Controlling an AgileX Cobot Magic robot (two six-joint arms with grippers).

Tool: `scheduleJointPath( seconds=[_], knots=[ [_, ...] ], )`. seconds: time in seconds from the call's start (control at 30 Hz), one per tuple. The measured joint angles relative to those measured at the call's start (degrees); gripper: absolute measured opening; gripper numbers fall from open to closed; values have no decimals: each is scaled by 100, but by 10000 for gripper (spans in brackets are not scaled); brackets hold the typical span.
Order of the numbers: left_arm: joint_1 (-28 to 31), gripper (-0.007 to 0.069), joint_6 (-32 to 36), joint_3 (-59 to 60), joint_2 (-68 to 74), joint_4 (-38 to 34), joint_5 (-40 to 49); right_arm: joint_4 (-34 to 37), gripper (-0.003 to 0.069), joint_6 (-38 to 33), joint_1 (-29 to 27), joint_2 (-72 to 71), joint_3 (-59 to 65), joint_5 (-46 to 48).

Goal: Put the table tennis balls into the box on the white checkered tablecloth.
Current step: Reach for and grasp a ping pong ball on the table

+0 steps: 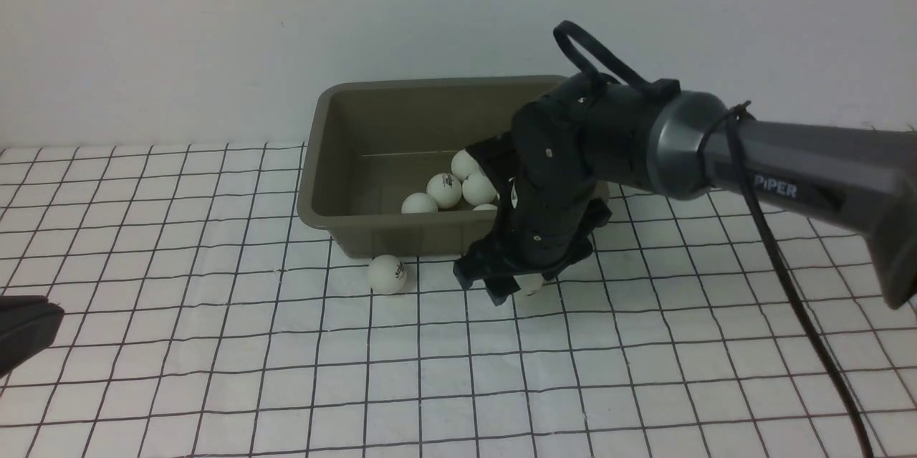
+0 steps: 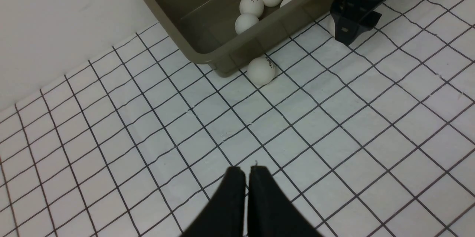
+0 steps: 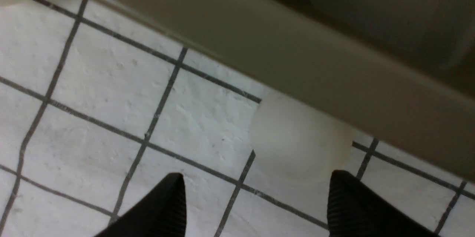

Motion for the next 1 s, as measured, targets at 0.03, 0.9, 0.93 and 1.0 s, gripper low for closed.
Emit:
scheduleJointPath(
  seconds=[0.03,0.9,0.93,1.0],
  knots=[
    [0,-4,0,0,0,0,0,0,461,19,0,14,0,-19],
    [0,-4,0,0,0,0,0,-463,461,569,0,184,19,-423],
    [0,-4,0,0,0,0,0,-478,461,605,0,184,19,-423],
    [0,-4,0,0,0,0,-2,-521,461,698,0,184,19,-429]
  ],
)
